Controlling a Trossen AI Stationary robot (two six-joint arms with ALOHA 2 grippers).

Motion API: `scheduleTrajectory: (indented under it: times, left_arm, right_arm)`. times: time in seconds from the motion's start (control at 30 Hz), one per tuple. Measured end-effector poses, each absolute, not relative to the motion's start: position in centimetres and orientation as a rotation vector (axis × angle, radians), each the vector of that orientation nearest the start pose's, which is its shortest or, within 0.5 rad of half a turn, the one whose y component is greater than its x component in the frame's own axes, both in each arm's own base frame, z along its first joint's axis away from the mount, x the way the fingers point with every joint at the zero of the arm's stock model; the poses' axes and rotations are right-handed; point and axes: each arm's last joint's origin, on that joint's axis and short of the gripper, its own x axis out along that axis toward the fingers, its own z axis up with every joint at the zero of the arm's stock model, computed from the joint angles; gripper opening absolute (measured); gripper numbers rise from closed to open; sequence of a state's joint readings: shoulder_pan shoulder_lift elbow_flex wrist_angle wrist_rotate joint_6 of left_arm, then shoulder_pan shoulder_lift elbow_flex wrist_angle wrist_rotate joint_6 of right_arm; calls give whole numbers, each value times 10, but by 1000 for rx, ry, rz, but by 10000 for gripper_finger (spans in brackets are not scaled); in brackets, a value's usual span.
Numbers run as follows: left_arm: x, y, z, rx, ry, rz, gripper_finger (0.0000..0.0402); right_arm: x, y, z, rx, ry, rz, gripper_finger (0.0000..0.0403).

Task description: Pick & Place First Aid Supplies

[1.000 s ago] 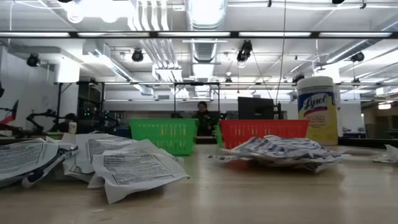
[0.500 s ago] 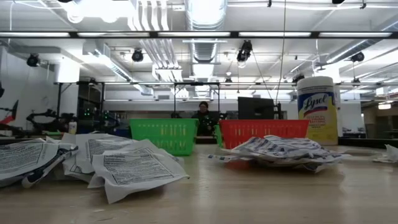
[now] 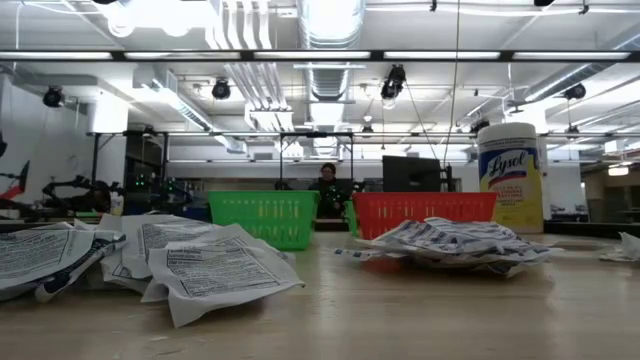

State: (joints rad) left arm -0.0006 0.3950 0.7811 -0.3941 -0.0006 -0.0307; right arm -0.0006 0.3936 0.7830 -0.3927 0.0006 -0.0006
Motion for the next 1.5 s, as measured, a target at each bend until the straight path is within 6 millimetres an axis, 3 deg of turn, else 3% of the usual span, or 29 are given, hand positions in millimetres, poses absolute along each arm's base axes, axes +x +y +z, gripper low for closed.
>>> scheduleTrajectory:
  times: [1.2,1.5]
  left_arm:
    - [78,0,352,-30,8,0,0]
    - [87,0,345,-154,56,5,0]
  right_arm:
    - [77,0,354,16,-9,-2,29]
    - [76,0,335,112,190,-12,29]
